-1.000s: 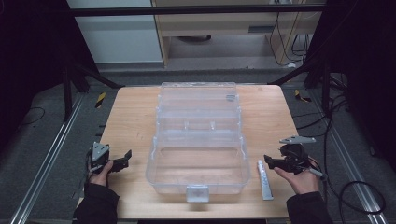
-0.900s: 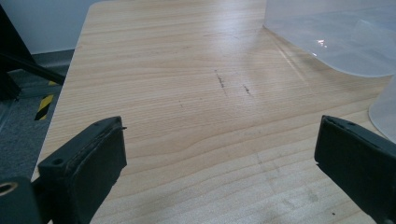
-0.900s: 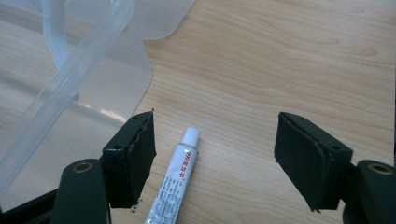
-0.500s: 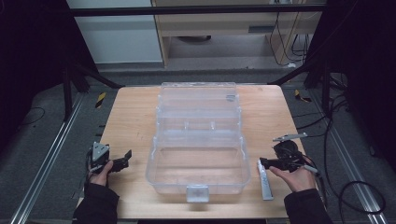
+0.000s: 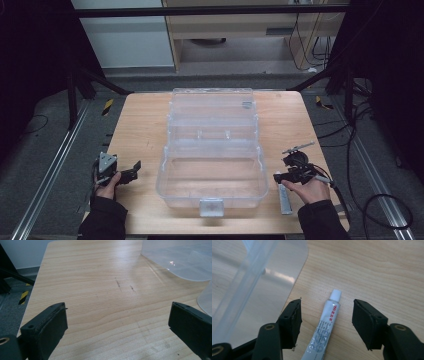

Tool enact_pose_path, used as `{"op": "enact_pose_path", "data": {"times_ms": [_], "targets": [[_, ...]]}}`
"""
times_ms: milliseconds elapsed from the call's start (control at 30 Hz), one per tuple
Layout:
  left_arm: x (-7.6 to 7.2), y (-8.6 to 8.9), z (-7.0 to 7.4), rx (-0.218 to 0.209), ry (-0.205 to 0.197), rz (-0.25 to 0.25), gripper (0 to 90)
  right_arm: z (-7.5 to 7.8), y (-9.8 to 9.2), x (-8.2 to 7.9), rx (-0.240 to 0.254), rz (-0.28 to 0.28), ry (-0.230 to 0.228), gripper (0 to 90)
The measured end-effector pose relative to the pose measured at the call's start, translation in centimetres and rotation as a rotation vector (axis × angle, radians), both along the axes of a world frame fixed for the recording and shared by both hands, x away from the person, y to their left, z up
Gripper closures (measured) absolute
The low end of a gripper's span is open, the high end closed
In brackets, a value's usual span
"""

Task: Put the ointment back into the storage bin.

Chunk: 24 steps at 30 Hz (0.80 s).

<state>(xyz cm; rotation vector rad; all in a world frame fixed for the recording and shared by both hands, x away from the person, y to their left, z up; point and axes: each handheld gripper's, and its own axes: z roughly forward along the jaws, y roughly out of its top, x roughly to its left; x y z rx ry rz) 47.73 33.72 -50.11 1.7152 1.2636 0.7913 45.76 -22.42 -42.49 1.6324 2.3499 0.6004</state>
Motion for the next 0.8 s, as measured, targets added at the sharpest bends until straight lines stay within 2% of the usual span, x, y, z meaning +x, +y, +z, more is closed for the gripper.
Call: {"op": "enact_pose_path", "data": {"times_ms": [367,500,600,800], "targets": [[0.0,0.0,0.0,-0.001,-0.001,0.0,1.6,-1.0,0.5,0.3,-0.053,0.004,0.069,48.1],[0.0,0.0,0.0,-0.002,-0.001,0.001,1.6,-1.5,0.3,0.4,-0.04,-0.008,0.091,50.9],[0.0,0.0,0.0,-0.002,0.0,0.001,1.6,-2.1,0.0,0.4,-0.051,-0.01,0.113,52.6],[0.0,0.0,0.0,-0.004,-0.002,0.0,1.6,-2.4,0.2,0.6,-0.059,-0.008,0.147,56.5]]}}
